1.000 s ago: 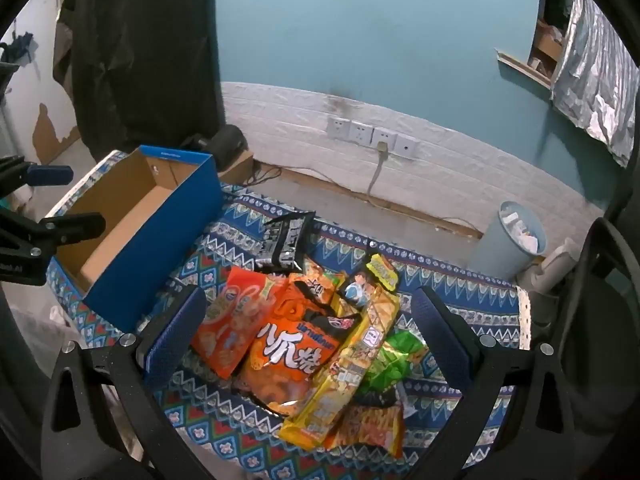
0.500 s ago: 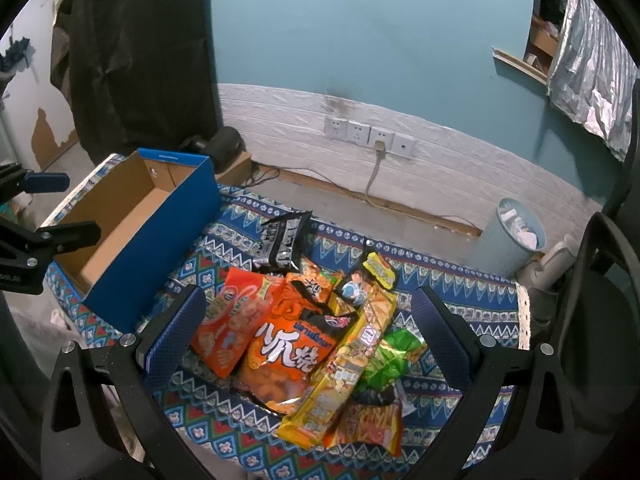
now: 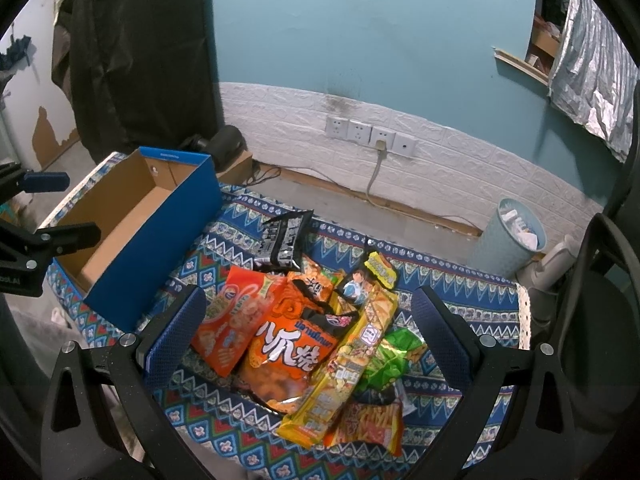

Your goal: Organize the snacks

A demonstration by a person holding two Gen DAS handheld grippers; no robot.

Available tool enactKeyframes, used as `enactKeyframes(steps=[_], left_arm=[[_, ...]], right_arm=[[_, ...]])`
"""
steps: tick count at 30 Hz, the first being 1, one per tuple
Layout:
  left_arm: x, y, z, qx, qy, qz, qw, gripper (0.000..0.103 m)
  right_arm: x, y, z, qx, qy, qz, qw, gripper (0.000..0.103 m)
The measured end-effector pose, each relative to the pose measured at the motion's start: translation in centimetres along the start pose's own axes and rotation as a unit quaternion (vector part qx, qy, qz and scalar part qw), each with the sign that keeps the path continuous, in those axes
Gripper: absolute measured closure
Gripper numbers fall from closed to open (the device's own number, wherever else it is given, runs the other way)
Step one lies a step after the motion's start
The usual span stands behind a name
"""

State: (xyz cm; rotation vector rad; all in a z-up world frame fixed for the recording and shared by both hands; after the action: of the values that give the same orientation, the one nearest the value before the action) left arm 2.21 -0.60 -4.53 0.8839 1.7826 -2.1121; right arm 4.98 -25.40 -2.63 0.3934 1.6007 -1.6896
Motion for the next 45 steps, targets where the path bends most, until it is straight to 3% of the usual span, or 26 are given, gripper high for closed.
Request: enactKeyframes(steps=[45], left_arm=[[0.44, 0.29, 0.34, 0.006, 0.000, -0.009, 0.9999, 0.010]], right_arm=[[0.43, 0.29, 0.02, 0.002, -0.008, -0.010, 1.000, 0.003]])
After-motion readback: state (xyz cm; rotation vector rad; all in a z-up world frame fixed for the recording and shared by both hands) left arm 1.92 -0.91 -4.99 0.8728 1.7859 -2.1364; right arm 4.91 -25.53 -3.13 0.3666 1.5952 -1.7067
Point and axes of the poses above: each gripper's, at about its wrist camera, not at the fingertips, and y roughly the way its jaws point, z to its right, x to its underside, the point moved 6 cm from there along y, roughly the way its jaws point, and after that the axes turned 13 degrees about x, right-handed, at the moved point
